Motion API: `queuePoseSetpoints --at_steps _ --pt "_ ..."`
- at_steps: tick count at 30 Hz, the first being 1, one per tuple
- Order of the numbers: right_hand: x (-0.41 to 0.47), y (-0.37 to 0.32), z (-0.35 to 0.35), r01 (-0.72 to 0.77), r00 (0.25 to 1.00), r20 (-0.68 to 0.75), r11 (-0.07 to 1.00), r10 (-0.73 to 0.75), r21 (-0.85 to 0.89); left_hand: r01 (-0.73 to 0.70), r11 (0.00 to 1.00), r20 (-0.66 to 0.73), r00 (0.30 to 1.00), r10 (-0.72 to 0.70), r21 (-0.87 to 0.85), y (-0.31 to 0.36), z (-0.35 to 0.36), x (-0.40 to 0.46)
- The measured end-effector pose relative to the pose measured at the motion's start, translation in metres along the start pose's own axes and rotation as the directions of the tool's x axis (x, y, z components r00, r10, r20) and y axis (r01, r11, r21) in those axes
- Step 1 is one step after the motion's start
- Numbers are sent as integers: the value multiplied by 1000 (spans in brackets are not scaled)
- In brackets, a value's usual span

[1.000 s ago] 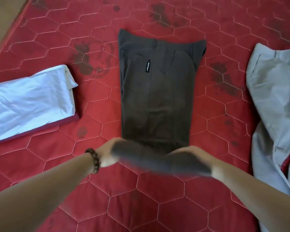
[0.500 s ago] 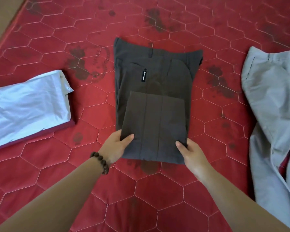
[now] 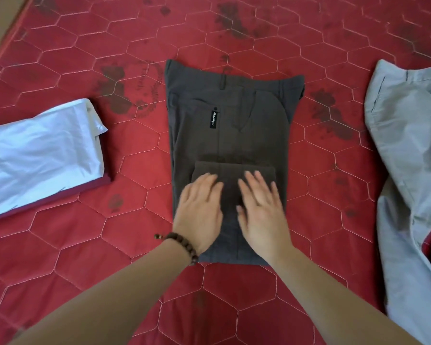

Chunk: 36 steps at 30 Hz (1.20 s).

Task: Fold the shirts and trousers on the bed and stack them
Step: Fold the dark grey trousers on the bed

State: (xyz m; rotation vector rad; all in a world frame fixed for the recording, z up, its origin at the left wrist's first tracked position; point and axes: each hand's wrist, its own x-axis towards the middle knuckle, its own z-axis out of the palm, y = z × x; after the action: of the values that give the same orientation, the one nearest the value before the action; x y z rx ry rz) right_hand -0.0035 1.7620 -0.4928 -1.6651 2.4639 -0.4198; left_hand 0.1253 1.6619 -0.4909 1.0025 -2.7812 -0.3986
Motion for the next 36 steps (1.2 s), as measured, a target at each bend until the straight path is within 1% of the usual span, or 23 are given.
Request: queuePoseSetpoints --at_steps 1,2,4,7,9,10,12,14,15,18,20,23,26,28,29,30,31,33,34,36 --pt "9 -2 11 57 995 81 998 -55 -33 -75 997 98 993 72 34 2 8 7" --pt "16 -1 21 88 986 147 994 -77 -67 -118 990 193 976 101 74 0 16 13" --pt "23 11 36 124 969 229 984 -92 -130 -144 982 289 952 102 126 -18 34 20" --pt "19 44 40 132 964 249 977 -88 -166 -188 969 297 946 134 162 -56 41 19" --pt "13 69 33 109 964 258 979 -62 -172 -282 946 309 925 223 162 -81 38 19" --pt "11 81 29 122 961 268 977 -72 -176 -338 929 320 906 278 150 -93 35 20" --pt "9 102 19 235 945 278 951 -175 -200 -430 894 344 864 367 128 -112 26 24" --pt "8 120 6 377 900 323 894 -293 -240 -492 857 392 826 405 153 -124 17 27" --pt "7 127 0 419 880 353 870 -317 -261 -525 834 401 810 429 168 -127 15 28" --pt "8 135 -10 469 848 404 840 -343 -271 -603 780 423 758 496 168 -133 9 30" --pt "14 129 -10 523 816 424 815 -394 -250 -656 740 451 711 539 149 -136 3 34" --pt "23 117 -3 578 782 432 781 -449 -236 -693 712 508 657 557 116 -137 -1 37" --pt "27 113 1 561 788 422 805 -448 -194 -723 688 559 597 576 63 -143 -1 38" --pt "28 113 -2 559 785 426 811 -449 -176 -737 675 631 540 558 34 -147 -7 45" --pt "29 113 -3 564 782 428 808 -453 -174 -738 674 651 525 549 27 -147 -10 48" --pt "30 113 -3 569 778 432 803 -456 -178 -743 669 652 521 551 28 -148 -13 50" --pt "32 113 -4 569 772 448 804 -450 -173 -749 661 632 532 564 41 -147 -14 51" --pt "33 112 -6 547 772 477 821 -419 -164 -747 662 558 575 598 60 -145 -12 50" --pt "33 110 -6 536 772 487 830 -409 -152 -730 679 525 607 597 72 -143 -10 47" --pt "32 107 -7 499 777 500 858 -382 -121 -658 752 473 678 563 47 -135 -5 42"
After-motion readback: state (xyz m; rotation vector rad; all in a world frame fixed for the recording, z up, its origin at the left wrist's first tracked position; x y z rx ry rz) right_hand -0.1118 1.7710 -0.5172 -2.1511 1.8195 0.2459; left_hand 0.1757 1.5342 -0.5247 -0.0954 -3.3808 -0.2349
